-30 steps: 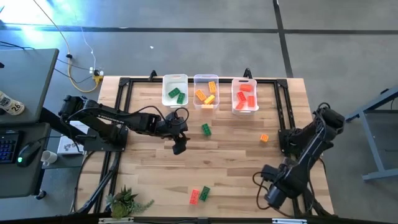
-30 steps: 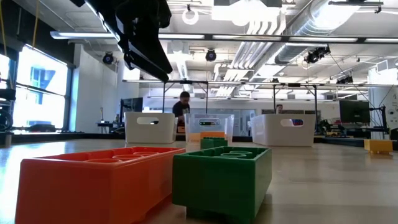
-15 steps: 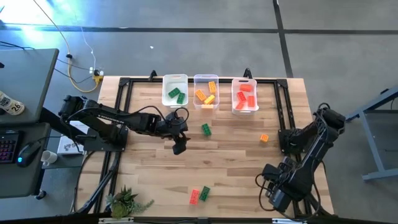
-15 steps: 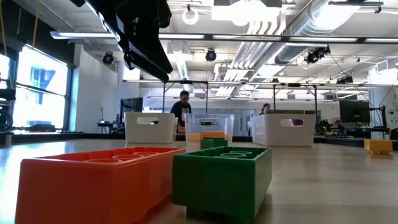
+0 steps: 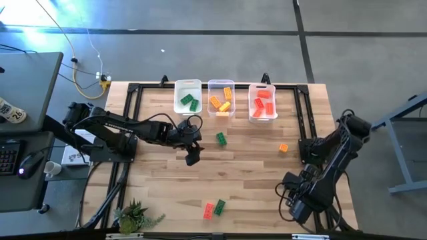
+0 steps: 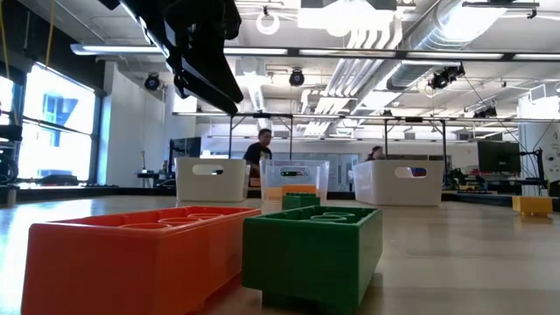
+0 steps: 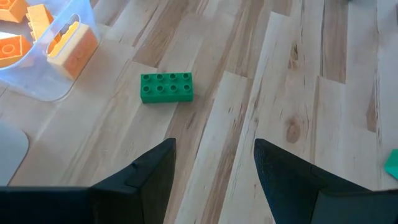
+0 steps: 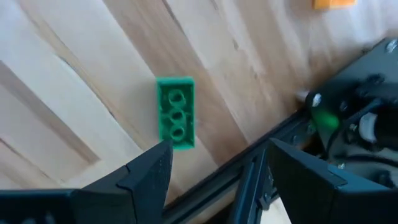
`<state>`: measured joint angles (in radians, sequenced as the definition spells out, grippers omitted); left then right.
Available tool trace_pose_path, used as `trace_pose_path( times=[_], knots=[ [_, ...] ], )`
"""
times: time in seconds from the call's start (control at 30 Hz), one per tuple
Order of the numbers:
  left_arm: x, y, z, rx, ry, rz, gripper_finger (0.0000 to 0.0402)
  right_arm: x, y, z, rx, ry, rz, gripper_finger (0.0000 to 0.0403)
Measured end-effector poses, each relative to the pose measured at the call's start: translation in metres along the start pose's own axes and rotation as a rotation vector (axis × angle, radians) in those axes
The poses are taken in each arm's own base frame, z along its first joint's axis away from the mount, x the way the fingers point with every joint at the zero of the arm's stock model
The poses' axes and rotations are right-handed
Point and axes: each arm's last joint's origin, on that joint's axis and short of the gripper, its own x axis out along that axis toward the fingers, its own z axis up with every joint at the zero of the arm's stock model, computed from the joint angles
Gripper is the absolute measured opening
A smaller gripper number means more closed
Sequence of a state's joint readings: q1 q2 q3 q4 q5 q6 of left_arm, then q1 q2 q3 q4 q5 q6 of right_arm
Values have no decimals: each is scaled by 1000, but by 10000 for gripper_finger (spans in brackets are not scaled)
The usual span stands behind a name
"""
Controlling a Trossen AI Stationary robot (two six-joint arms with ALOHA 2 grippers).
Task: Sort & place blocks by color
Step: Put the green game piece into the left white bin
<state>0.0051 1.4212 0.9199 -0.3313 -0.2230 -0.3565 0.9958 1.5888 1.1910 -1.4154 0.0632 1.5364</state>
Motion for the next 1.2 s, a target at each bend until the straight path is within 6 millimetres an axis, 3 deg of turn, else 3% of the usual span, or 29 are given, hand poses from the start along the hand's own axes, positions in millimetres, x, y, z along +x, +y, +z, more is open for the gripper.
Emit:
trace_pose_path(
  times=[0.4, 0.77, 1.2],
  knots=[
    [0, 0, 0, -11, 1, -3, 207, 34, -20, -5, 12, 74, 197, 238],
    [0, 0, 0, -11, 1, -2, 207, 71, -23, -5, 27, 138, 406, 238],
    [0, 0, 0, -11, 1, -2, 207, 89, -25, -6, 54, 134, 356, 238]
  ],
)
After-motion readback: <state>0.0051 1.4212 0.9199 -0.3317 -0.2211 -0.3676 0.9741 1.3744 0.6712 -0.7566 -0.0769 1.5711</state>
